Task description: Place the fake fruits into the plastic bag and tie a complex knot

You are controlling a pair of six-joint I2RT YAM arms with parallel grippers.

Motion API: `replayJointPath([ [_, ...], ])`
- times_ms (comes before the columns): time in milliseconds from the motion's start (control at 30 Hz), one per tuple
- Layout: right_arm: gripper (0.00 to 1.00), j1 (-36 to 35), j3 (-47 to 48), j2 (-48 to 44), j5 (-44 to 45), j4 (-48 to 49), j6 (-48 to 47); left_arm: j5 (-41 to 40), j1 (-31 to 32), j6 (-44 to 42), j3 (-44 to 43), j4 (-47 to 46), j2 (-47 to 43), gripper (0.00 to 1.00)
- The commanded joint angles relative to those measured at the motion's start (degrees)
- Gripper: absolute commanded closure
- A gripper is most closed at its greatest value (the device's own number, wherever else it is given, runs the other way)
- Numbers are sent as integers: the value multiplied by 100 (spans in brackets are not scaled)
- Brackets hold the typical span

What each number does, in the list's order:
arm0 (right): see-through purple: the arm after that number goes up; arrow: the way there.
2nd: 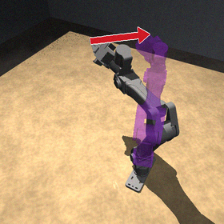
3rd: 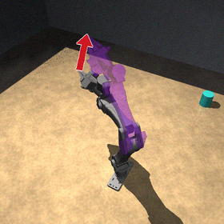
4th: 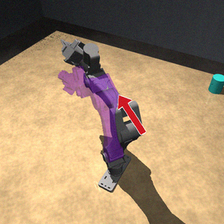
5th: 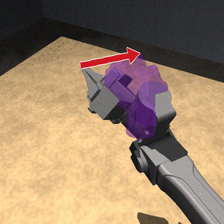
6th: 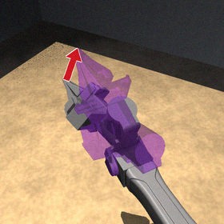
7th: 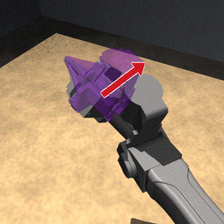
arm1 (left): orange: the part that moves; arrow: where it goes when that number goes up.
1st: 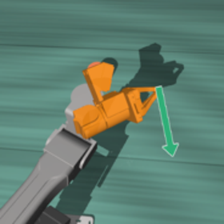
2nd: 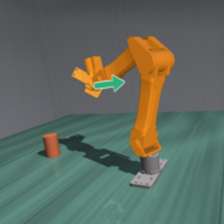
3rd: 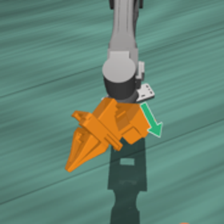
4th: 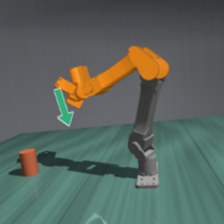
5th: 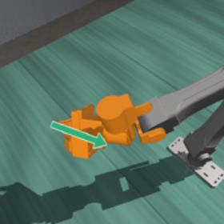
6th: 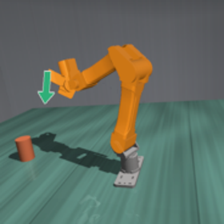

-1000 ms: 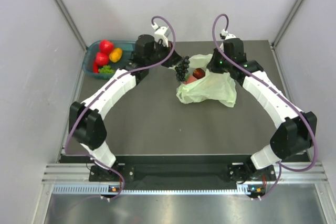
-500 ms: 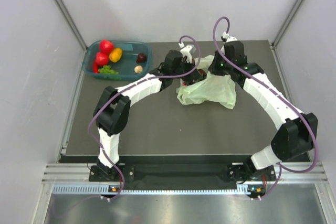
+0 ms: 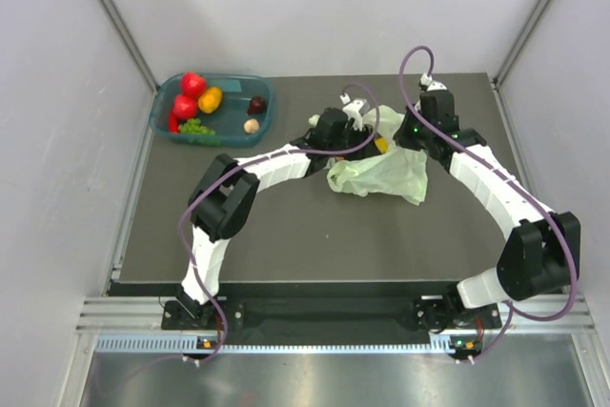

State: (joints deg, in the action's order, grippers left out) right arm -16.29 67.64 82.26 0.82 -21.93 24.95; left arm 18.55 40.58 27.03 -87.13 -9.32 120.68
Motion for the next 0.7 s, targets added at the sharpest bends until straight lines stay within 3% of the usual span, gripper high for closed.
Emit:
replayJointPath([
  [0,100,109,-31,-281,50,400,45,-131,29,-101,152,-325,-352,48],
  [33,100,126,-40,-281,59,392,54,-193,29,-145,240,-290,-431,42],
  [133,100,135,-58,-281,24,418,45,-378,29,-399,206,26,-677,37],
  [433,100,144,-75,-254,-64,444,63,-1185,20,-997,3,1317,-1424,30],
  [667,100,144,4,-237,-64,409,54,-1370,12,-1296,-155,2381,-2003,26],
])
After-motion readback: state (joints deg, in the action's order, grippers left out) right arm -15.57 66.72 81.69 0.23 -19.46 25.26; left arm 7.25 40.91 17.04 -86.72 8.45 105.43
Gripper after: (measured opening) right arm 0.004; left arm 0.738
